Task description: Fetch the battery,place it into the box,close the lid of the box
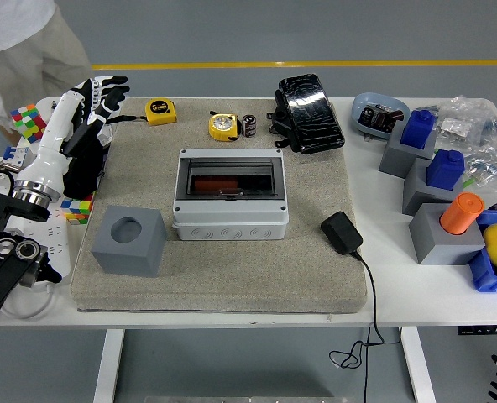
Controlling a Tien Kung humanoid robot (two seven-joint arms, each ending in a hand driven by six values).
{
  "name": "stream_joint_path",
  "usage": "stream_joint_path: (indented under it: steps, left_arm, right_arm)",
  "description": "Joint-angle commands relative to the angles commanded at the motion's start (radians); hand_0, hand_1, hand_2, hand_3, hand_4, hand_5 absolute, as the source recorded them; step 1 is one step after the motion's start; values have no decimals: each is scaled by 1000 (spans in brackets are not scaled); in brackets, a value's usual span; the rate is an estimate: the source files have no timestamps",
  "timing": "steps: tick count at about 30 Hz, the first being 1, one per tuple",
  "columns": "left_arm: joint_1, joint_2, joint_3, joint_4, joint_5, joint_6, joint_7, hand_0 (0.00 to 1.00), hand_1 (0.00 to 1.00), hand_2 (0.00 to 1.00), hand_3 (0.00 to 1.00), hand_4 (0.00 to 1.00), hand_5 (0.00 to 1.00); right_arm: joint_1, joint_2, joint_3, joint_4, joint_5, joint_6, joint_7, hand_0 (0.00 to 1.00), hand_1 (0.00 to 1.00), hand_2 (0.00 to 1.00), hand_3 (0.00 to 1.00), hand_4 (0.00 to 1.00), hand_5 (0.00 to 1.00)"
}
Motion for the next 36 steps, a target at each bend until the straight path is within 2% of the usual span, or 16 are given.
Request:
stream_joint_path:
  steps: [3, 5, 12, 15, 17, 23, 36]
  left_arm:
    - [-6, 22, 19, 3, 19, -17, 15, 618, 719, 735, 745, 998, 998]
    - [8, 24, 13, 0, 21, -22, 19, 618, 719, 735, 745, 998, 998]
    - [30, 4, -22, 1, 29, -36, 34, 618, 719, 735, 744, 998, 998]
    - [32, 0, -23, 2, 40, -74, 76, 619, 718, 733, 744, 998, 998]
    - [36, -1, -24, 3, 43, -86, 85, 619, 718, 733, 744, 998, 998]
    - [52, -9, -51, 1, 46, -94, 83, 613, 717, 732, 745, 998, 998]
    - [56, -17, -117, -3, 58, -109, 86, 605, 716, 728, 744, 998, 998]
  right_arm:
    - [-6, -4, 1, -5, -1, -5, -7, 616, 643, 620, 526, 965, 382]
    - [-18, -10, 11, -6, -4, -11, -8, 616, 643, 620, 526, 965, 382]
    - [-32, -5, 15, -5, -7, -13, -2, 615, 643, 620, 526, 965, 384]
    - [-35, -2, 15, -7, -6, -10, -1, 616, 643, 619, 525, 964, 384]
    - [-36, -1, 20, -7, -8, -11, -1, 616, 643, 619, 525, 964, 384]
    - [-41, -1, 40, -8, -14, -13, 0, 617, 643, 619, 526, 962, 389]
    - [-36, -6, 40, -8, -9, -9, -1, 617, 643, 622, 526, 961, 403]
